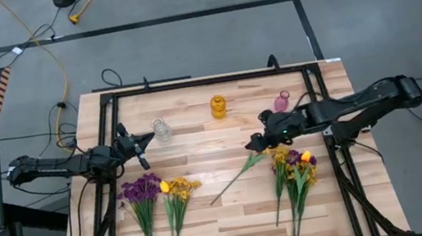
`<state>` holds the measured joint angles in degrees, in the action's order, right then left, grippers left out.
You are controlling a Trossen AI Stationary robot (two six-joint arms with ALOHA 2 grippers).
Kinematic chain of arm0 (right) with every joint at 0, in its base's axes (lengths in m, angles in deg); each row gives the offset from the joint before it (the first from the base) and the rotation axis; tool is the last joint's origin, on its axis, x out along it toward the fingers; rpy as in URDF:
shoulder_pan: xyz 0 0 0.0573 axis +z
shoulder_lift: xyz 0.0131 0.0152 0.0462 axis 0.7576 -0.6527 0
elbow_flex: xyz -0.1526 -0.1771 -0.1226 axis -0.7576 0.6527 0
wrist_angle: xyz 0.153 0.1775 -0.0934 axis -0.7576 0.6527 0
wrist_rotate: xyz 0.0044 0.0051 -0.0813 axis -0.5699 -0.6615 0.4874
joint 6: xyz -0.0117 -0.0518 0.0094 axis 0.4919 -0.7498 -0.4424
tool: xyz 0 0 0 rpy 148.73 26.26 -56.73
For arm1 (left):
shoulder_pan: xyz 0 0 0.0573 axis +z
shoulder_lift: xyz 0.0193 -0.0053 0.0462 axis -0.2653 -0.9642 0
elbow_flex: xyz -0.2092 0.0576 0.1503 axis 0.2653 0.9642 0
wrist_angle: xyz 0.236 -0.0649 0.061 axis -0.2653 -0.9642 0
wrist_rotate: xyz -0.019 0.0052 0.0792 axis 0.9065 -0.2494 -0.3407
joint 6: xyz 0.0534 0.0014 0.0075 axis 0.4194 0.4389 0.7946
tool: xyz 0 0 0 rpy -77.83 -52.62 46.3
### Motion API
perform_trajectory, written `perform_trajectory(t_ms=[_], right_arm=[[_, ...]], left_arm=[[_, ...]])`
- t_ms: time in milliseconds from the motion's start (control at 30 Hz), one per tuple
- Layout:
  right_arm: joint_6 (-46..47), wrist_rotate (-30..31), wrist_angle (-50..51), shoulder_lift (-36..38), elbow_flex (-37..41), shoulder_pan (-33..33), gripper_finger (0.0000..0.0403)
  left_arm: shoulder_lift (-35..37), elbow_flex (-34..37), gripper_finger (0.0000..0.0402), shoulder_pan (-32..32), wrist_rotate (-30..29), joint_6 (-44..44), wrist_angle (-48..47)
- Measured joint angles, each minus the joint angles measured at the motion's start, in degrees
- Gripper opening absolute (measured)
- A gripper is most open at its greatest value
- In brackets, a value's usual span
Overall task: Sort flowers into vase by color
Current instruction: Put the top orange flower into the purple vase
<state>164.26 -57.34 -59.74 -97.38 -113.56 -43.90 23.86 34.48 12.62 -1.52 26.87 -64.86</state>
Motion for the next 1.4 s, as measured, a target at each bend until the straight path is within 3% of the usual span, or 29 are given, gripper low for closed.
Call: perform_trajectory(t_ms=[100, 367, 700, 933, 1100, 1400], right_arm=[[5.99, -6.14, 0.05, -3.77, -0.02, -0.25, 0.0295], [14.68, -13.96, -0.26, -12.90, 0.00, -1.07, 0.0295], [22.71, -14.42, -0.44, -19.13, 0.00, -4.96, 0.0295], [30.73, -20.99, -0.15, -22.87, 0.00, -6.13, 0.0290], [34.82, -21.81, -0.69, -25.94, 0.00, -6.24, 0.0290], [35.36, -21.89, -7.14, -29.04, 0.00, -8.88, 0.0289]], left_arm=[[0.01, 0.01, 0.0000, 0.00, 0.02, 0.00, -0.02], [-0.01, 0.00, 0.0000, 0.00, 0.00, 0.00, 0.00], [-0.01, -0.01, 0.0000, 0.00, 0.02, 0.00, 0.00], [0.00, 0.01, 0.0000, -0.02, 0.04, 0.02, -0.01], [0.01, 0.01, 0.0000, 0.00, 0.03, 0.01, 0.00], [-0.02, -0.01, 0.0000, 0.00, 0.03, 0.01, -0.02]])
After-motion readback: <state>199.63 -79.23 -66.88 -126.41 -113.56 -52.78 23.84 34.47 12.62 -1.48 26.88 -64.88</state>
